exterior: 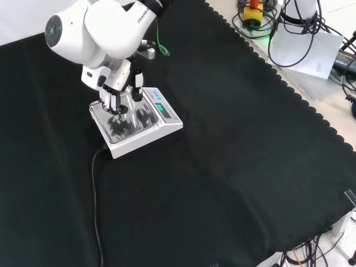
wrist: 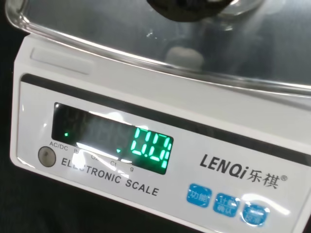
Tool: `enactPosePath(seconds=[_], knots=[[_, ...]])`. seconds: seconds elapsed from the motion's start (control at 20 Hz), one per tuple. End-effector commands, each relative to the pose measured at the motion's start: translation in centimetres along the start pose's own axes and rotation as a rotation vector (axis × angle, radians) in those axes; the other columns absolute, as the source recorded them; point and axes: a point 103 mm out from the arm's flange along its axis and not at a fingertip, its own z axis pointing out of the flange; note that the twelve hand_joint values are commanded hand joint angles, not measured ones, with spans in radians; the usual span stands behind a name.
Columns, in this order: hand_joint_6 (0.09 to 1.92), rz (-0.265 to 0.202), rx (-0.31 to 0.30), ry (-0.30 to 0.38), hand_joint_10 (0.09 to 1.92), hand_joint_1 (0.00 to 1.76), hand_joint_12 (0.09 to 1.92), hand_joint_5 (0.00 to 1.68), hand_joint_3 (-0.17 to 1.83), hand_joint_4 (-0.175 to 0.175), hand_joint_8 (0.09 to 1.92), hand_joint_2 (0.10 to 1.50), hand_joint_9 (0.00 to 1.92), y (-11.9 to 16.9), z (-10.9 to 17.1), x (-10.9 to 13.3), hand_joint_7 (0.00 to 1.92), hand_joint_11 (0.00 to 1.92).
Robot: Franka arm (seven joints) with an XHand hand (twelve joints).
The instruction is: Put the beaker on the electronic balance.
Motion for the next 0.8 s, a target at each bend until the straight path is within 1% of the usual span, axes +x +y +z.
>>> enactPosePath(seconds=[0.05, 0.1, 0.15, 0.2, 0.25, 0.3, 0.35, 0.4, 0.45, 0.5, 0.6, 0.7, 0.75, 0.8], knots=[[1.09, -0.004, 0.031, 0.013, 1.22, 1.62, 1.73, 0.81, 0.0, -0.175, 1.25, 1.15, 0.97, 0.1, 0.0, 0.3, 0.68, 0.61], [1.2, -0.002, 0.03, 0.012, 1.19, 1.59, 1.7, 0.77, 0.0, -0.175, 1.22, 1.16, 0.93, 0.0, 0.0, 0.3, 0.65, 0.6], [1.23, 0.001, 0.032, 0.008, 1.14, 1.42, 1.49, 0.78, 0.0, -0.175, 1.17, 1.17, 0.89, -0.2, -0.1, 0.4, 0.62, 0.69], [1.16, 0.006, 0.042, 0.007, 1.05, 1.35, 1.25, 0.77, -0.01, -0.162, 1.1, 1.15, 0.88, -0.3, -0.1, 0.4, 0.6, 0.81], [1.09, 0.011, 0.047, 0.003, 0.93, 1.31, 1.08, 0.75, -0.07, -0.132, 1.02, 1.14, 0.87, -0.4, -0.2, 0.3, 0.56, 0.94], [1.03, 0.015, 0.053, 0.007, 0.83, 1.27, 0.98, 0.71, -0.12, -0.101, 0.95, 1.12, 0.86, -0.6, -0.2, 0.3, 0.51, 1.04], [1.0, 0.018, 0.06, 0.013, 0.77, 1.23, 0.97, 0.67, -0.15, -0.067, 0.9, 1.1, 0.81, -0.7, -0.2, 0.2, 0.45, 1.04], [0.97, 0.02, 0.07, 0.021, 0.76, 1.18, 1.03, 0.59, -0.16, -0.036, 0.86, 1.06, 0.72, -0.8, -0.2, 0.1, 0.38, 0.93], [0.94, 0.022, 0.075, 0.026, 0.76, 1.13, 1.13, 0.5, -0.17, -0.015, 0.83, 1.03, 0.62, -1.0, -0.2, 0.1, 0.32, 0.79], [0.9, 0.02, 0.075, 0.032, 0.77, 1.08, 1.24, 0.41, -0.17, -0.003, 0.8, 0.99, 0.52, -1.1, -0.2, 0.0, 0.26, 0.64], [0.79, 0.017, 0.08, 0.043, 0.82, 1.01, 1.41, 0.29, -0.17, 0.008, 0.76, 0.94, 0.32, -1.2, -0.2, -0.1, 0.15, 0.38], [0.67, 0.014, 0.078, 0.041, 0.87, 0.96, 1.51, 0.22, -0.17, 0.013, 0.69, 0.91, 0.11, -1.4, -0.2, -0.1, 0.05, 0.2], [0.61, 0.015, 0.081, 0.037, 0.81, 0.94, 1.53, 0.2, -0.17, 0.014, 0.59, 0.89, 0.06, -1.4, -0.2, -0.1, 0.02, 0.14], [0.56, 0.016, 0.09, 0.035, 0.68, 0.92, 1.54, 0.19, -0.17, 0.015, 0.46, 0.88, 0.03, -1.6, -0.3, 0.0, 0.01, 0.09]])
